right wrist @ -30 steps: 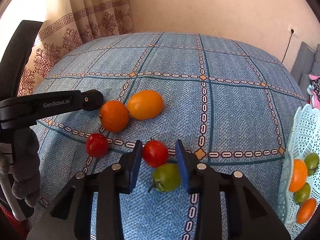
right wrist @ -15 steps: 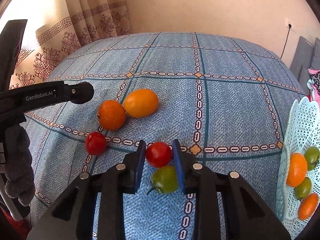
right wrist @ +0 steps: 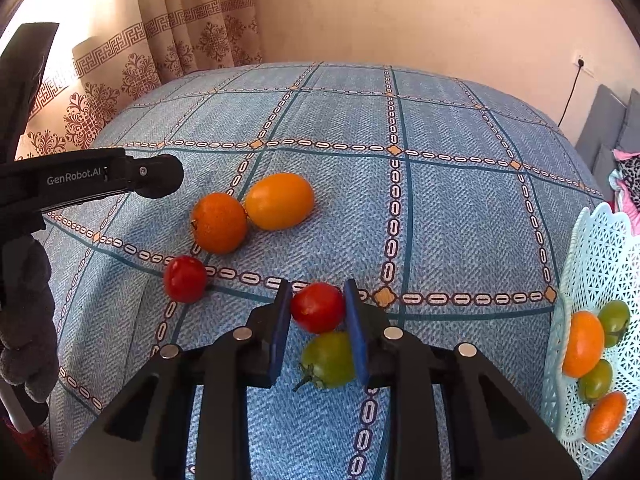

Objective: Organize fruits
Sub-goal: 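Carry the brown fruit and red tomato over the blue basket, then open both tools to drop the fruits into the basket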

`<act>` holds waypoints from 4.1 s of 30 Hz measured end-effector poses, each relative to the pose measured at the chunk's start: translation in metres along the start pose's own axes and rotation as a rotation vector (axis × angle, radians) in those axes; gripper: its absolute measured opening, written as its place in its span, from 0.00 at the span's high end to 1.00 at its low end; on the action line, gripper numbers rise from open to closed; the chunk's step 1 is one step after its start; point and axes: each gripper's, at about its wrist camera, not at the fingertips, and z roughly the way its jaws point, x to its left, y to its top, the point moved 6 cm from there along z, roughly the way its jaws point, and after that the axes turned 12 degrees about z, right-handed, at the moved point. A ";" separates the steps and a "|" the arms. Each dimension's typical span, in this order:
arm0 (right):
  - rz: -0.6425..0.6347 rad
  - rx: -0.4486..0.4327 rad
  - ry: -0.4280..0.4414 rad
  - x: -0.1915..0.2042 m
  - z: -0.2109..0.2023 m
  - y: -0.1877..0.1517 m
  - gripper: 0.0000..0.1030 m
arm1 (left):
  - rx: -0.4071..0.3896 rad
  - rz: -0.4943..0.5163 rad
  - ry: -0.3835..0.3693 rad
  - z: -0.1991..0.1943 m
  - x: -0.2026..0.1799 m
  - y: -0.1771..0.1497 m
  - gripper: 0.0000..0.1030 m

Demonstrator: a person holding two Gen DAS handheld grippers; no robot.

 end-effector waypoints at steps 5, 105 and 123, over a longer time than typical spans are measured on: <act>0.031 -0.017 0.025 -0.003 -0.013 0.004 0.75 | -0.018 0.009 -0.009 -0.009 -0.006 0.002 0.63; 0.537 -0.335 -0.148 -0.248 -0.160 -0.026 0.52 | -0.079 0.440 -0.261 -0.049 -0.286 -0.039 0.23; 0.491 -0.347 -0.122 -0.225 -0.165 -0.026 0.52 | -0.172 0.355 -0.184 -0.075 -0.242 -0.009 0.07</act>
